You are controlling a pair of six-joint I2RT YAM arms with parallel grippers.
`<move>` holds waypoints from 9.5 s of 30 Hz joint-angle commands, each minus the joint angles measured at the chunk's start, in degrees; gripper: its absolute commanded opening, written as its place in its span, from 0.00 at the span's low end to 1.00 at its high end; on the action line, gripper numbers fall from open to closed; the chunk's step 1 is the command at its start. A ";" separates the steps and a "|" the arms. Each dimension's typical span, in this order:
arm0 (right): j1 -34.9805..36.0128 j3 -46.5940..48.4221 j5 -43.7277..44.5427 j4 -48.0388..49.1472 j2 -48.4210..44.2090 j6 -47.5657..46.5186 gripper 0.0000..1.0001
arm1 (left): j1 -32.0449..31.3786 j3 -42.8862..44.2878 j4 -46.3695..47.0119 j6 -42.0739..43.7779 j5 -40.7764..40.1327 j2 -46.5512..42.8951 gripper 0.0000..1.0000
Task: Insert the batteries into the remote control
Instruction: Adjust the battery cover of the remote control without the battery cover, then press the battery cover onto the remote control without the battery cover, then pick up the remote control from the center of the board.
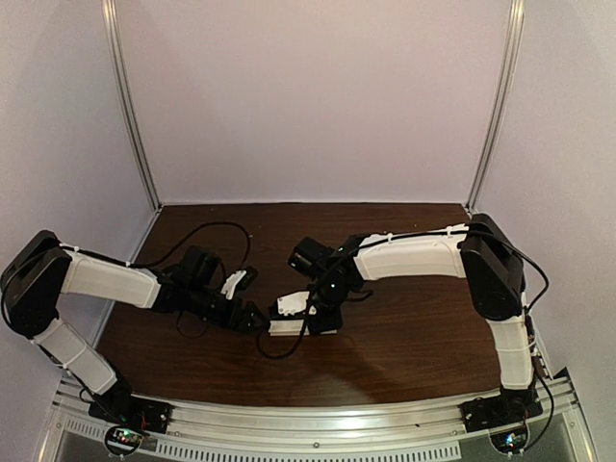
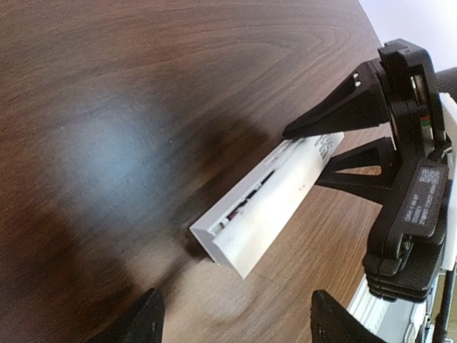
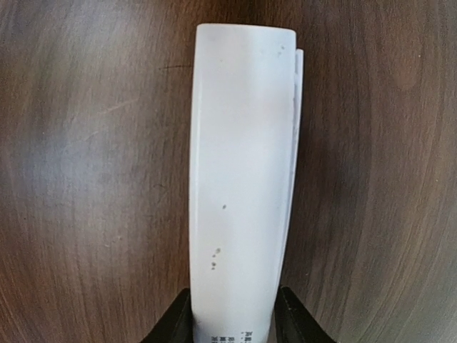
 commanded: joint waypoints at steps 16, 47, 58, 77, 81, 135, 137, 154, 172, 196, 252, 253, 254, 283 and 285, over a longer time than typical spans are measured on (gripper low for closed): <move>0.01 1.54 1.01 -0.70 1.56 0.85 0.36 | -5.61 2.78 1.39 6.27 -8.28 5.46 0.72; -0.15 0.81 1.55 -0.78 1.55 0.28 0.34 | -9.65 0.63 4.82 15.28 -13.67 5.74 0.72; -0.13 0.53 1.74 -0.74 0.97 0.25 0.55 | -9.14 -0.59 6.27 12.73 -13.26 3.01 0.74; -2.41 -7.56 5.24 14.25 -19.25 12.86 1.00 | -4.38 -5.74 10.69 -0.49 -17.03 -10.90 0.83; -4.43 -15.60 8.26 23.93 -26.55 22.08 1.00 | -4.38 -7.46 10.23 -3.65 -20.46 -14.51 0.90; -13.24 -34.99 -19.90 32.65 -17.98 63.21 0.47 | -11.84 1.45 6.32 -9.55 -20.30 2.41 0.28; -13.23 -34.83 -20.05 32.63 -17.62 63.24 0.46 | -11.93 1.63 6.24 -9.55 -20.32 2.88 0.26; -13.23 -34.88 -22.29 33.12 -16.09 63.47 0.33 | -12.61 2.75 4.38 -9.28 -19.31 6.14 0.06; -13.06 -35.79 -25.85 35.95 -14.73 64.42 0.21 | -15.60 5.50 5.08 -7.67 -15.15 11.25 0.02; -14.03 -36.44 -27.31 37.08 -15.35 65.83 0.28 | -17.51 7.87 5.22 -6.61 -12.56 13.78 0.04; -35.99 -50.01 -27.16 41.13 -46.00 65.13 0.83 | -17.58 40.69 -29.96 30.69 -16.76 20.33 0.72; -36.57 -50.48 -27.13 41.19 -47.70 65.02 0.83 | -17.97 43.38 -31.27 31.98 -16.60 22.10 0.71; -37.11 -50.75 -27.19 40.97 -48.68 64.89 0.83 | -18.44 44.94 -32.12 32.96 -16.32 23.78 0.71; -42.21 -55.27 -33.14 46.79 -54.12 66.29 0.77 | -22.01 59.25 -39.34 41.62 -21.14 39.74 0.43; -42.19 -55.39 -33.42 46.99 -53.95 66.44 0.77 | -22.09 59.15 -39.44 41.84 -21.16 39.85 0.42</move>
